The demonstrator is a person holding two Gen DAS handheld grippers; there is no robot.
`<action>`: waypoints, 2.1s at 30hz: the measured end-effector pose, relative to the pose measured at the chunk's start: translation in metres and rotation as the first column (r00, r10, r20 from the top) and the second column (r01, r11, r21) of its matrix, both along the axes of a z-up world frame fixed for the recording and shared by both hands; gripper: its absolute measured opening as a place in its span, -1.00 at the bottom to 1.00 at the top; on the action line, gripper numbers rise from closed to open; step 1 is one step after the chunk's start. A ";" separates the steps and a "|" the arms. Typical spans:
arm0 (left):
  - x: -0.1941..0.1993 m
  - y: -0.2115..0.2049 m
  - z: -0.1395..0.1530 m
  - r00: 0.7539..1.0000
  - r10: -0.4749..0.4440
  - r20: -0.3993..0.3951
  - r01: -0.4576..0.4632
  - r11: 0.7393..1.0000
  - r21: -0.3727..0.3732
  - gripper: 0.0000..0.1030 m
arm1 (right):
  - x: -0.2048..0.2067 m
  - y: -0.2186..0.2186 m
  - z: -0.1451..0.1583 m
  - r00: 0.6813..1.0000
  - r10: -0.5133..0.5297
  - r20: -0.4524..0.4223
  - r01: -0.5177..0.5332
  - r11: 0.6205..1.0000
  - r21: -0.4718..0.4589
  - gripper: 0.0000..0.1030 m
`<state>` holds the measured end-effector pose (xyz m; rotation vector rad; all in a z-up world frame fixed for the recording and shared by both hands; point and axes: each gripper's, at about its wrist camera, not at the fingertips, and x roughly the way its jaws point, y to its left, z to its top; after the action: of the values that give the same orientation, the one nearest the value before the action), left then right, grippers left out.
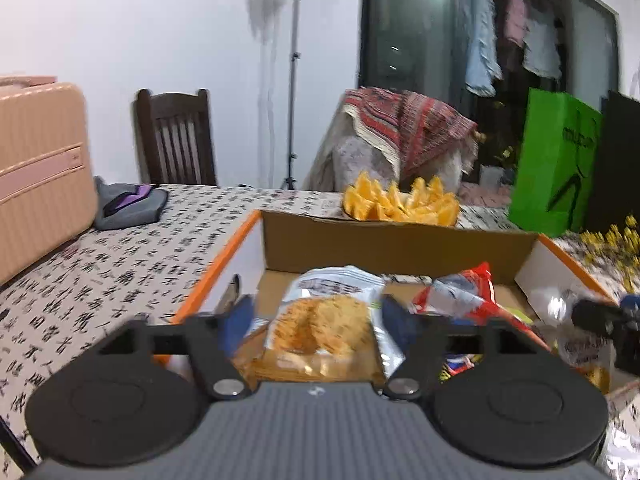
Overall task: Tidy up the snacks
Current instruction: 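Open both grippers to release the packets into the box, then move both grippers back to the remaining snack pile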
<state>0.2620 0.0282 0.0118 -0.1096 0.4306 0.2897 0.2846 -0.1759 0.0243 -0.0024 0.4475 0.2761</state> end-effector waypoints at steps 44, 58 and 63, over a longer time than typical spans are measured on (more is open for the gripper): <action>-0.056 0.016 0.037 0.992 0.105 0.067 -0.096 0.987 -0.126 1.00 | -0.030 -0.009 0.016 0.998 0.053 0.033 -0.054 0.998 0.023 1.00; -0.122 0.034 0.033 0.997 0.064 0.047 -0.056 0.986 -0.158 1.00 | -0.100 -0.016 0.004 0.996 0.084 -0.014 -0.085 0.994 -0.063 1.00; -0.144 0.032 0.021 1.000 0.006 0.020 -0.003 0.988 -0.152 1.00 | -0.123 -0.035 -0.010 0.998 0.050 -0.047 -0.055 0.994 -0.093 1.00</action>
<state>0.1180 0.0597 0.0326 -0.2622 0.4324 0.2595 0.1616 -0.2109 0.0140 -0.1004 0.5055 0.3071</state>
